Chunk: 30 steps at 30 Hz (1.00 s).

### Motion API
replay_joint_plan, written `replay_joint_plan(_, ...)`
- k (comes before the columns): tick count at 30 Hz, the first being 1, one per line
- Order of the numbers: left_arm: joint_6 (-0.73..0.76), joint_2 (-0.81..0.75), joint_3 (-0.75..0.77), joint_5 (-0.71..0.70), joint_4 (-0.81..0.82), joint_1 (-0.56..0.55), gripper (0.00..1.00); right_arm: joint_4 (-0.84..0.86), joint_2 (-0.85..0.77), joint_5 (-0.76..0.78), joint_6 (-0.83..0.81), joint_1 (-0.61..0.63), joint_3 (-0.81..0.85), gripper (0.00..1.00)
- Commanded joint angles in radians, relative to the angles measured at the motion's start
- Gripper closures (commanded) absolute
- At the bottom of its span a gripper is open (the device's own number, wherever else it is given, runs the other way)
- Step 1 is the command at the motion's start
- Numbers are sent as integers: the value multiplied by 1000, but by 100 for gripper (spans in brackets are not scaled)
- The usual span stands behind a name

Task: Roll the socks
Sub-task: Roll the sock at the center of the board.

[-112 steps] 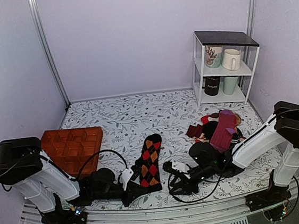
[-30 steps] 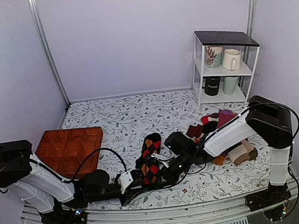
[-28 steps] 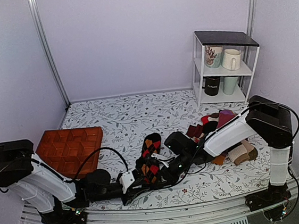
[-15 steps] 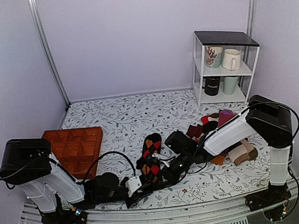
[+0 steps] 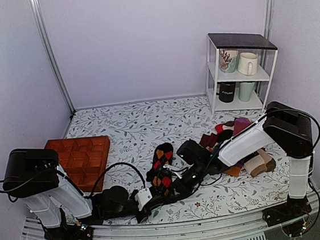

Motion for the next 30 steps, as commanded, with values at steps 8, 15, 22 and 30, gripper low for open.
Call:
replay_joint_plan(8,-240,-13,13,75,-261,17,100,-73,-68,122,-58,-3,-100,67)
replay_joint_plan(15,-419,-68,9,153,-446,49,100,278,-317,186,-233,9,-311,58)
replay_joint_plan(22,-520,-103,-34,277,-479,135,100,423,-372,294,-487,90,-398,56)
replay_joint_plan(30,-532,-37,-36,340,-445,168,100,428,-271,340,-569,173,-322,56)
